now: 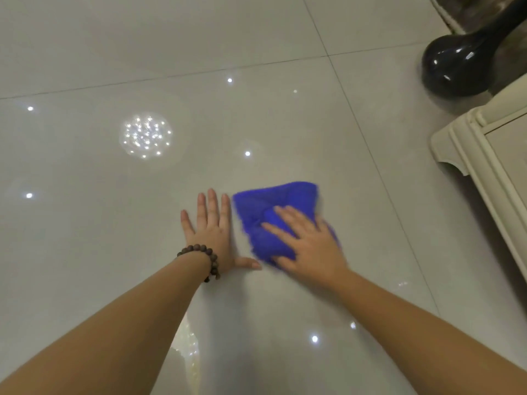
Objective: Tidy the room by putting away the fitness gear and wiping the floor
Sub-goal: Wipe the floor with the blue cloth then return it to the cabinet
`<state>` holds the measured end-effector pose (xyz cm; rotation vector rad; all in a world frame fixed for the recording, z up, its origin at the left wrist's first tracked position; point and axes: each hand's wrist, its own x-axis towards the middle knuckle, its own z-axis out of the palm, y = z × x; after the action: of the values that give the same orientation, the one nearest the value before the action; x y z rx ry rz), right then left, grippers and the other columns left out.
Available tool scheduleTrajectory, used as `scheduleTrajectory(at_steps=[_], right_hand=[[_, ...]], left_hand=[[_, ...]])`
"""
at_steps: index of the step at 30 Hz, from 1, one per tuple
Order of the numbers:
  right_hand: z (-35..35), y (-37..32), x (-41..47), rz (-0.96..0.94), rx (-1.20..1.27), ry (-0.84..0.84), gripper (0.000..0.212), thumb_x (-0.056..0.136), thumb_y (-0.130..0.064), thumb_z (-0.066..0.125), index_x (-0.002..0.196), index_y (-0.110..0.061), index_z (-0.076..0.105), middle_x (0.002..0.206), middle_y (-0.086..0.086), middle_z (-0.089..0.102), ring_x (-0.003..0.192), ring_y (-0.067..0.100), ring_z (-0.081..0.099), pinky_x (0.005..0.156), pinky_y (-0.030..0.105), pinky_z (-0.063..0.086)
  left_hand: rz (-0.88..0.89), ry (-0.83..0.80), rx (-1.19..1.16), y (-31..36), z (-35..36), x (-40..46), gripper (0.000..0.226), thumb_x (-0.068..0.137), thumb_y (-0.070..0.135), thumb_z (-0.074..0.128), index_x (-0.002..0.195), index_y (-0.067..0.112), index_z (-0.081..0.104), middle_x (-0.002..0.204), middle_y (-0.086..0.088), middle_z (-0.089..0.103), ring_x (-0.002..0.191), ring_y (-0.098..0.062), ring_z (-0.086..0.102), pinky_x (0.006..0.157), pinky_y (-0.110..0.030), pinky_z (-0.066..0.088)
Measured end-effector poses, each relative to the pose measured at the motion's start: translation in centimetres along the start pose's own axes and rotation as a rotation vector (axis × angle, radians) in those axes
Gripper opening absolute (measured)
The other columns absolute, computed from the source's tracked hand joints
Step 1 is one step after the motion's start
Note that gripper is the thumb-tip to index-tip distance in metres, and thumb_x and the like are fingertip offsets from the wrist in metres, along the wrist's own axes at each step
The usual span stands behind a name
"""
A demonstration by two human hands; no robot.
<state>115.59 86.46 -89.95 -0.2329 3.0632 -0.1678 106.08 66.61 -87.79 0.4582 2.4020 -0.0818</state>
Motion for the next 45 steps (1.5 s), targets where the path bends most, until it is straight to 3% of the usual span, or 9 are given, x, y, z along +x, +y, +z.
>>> scheduleTrajectory(at_steps=[4, 8, 15, 19, 23, 28, 35, 42, 45], right_hand=[[-1.1, 9.7, -5.4, 0.576, 0.021, 0.054, 0.065, 0.085, -0.057, 0.033, 0.144, -0.03, 0.037, 0.154, 0.005, 0.031, 0.139, 0.026, 0.03, 0.106, 0.05, 0.031], [-1.2, 6.6, -3.2, 0.92, 0.079, 0.085, 0.071, 0.082, -0.06, 0.028, 0.145, -0.029, 0.036, 0.156, 0.004, 0.025, 0.141, 0.025, 0.023, 0.108, 0.053, 0.025], [0.4, -2.5, -5.7, 0.112, 0.058, 0.006, 0.067, 0.074, -0.055, 0.05, 0.139, -0.039, 0.045, 0.151, -0.001, 0.037, 0.138, 0.019, 0.034, 0.103, 0.044, 0.03], [-0.8, 7.6, -8.9, 0.666, 0.032, 0.067, 0.067, 0.081, -0.055, 0.036, 0.142, -0.028, 0.041, 0.152, 0.005, 0.033, 0.137, 0.026, 0.032, 0.104, 0.05, 0.033], [-1.0, 6.2, -7.2, 1.018, 0.085, 0.071, 0.067, 0.084, -0.055, 0.029, 0.147, -0.032, 0.029, 0.157, 0.003, 0.02, 0.141, 0.024, 0.019, 0.109, 0.052, 0.023], [0.5, -1.9, -6.4, 0.559, 0.047, 0.006, 0.062, 0.085, -0.057, 0.034, 0.144, -0.036, 0.034, 0.154, 0.003, 0.03, 0.14, 0.025, 0.028, 0.101, 0.051, 0.027], [-0.6, 5.2, -9.7, 0.283, 0.044, -0.068, 0.064, 0.082, -0.052, 0.038, 0.142, -0.032, 0.041, 0.154, 0.002, 0.031, 0.138, 0.024, 0.03, 0.104, 0.051, 0.029], [-1.6, 9.1, -11.8, 1.025, 0.119, 0.078, 0.072, 0.083, -0.057, 0.027, 0.147, -0.026, 0.031, 0.158, 0.004, 0.017, 0.143, 0.026, 0.016, 0.111, 0.054, 0.012], [-1.1, 3.7, -8.4, 1.014, 0.177, 0.101, 0.071, 0.083, -0.059, 0.028, 0.146, -0.028, 0.035, 0.157, 0.004, 0.019, 0.143, 0.026, 0.017, 0.11, 0.056, 0.015]], left_hand=[[0.0, 0.012, 0.0, 0.1, -0.1, -0.3, 0.157, 0.04, 0.098, 0.048, 0.137, 0.013, -0.041, 0.147, -0.013, -0.043, 0.137, -0.033, -0.037, 0.111, -0.062, -0.013], [-0.003, 0.015, 0.018, -0.1, 0.0, 0.0, 0.156, 0.041, 0.099, 0.047, 0.136, 0.013, -0.042, 0.146, -0.014, -0.044, 0.136, -0.034, -0.037, 0.111, -0.063, -0.012], [0.018, 0.067, -0.018, -0.2, 0.5, -0.1, 0.15, 0.049, 0.094, 0.051, 0.141, 0.015, -0.036, 0.148, -0.012, -0.042, 0.138, -0.032, -0.034, 0.111, -0.063, -0.013], [0.02, 0.072, -0.025, -0.2, 0.4, -0.3, 0.159, 0.03, 0.102, 0.035, 0.141, 0.014, -0.036, 0.15, -0.012, -0.039, 0.139, -0.032, -0.033, 0.111, -0.061, -0.012], [0.015, 0.092, -0.001, -0.1, 0.4, -0.4, 0.158, 0.033, 0.101, 0.038, 0.142, 0.013, -0.035, 0.151, -0.013, -0.037, 0.14, -0.032, -0.032, 0.112, -0.062, -0.01], [-0.016, 0.054, 0.023, 0.5, 0.2, -1.4, 0.145, 0.052, 0.094, 0.046, 0.145, 0.014, -0.03, 0.151, -0.014, -0.036, 0.14, -0.034, -0.03, 0.114, -0.061, -0.006], [0.005, 0.023, 0.032, 1.3, 4.3, -11.2, 0.134, 0.065, 0.089, 0.044, 0.14, 0.011, -0.035, 0.15, -0.014, -0.039, 0.14, -0.031, -0.031, 0.115, -0.057, -0.007], [-0.052, -0.1, -0.003, -2.0, 11.0, -16.1, 0.155, 0.044, 0.091, 0.058, 0.124, 0.019, -0.053, 0.143, -0.009, -0.049, 0.135, -0.029, -0.04, 0.11, -0.067, -0.008], [-0.029, -0.089, -0.017, -3.0, 12.5, -15.8, 0.158, 0.038, 0.094, 0.056, 0.124, 0.022, -0.055, 0.137, -0.006, -0.055, 0.13, -0.028, -0.046, 0.107, -0.069, -0.013]])
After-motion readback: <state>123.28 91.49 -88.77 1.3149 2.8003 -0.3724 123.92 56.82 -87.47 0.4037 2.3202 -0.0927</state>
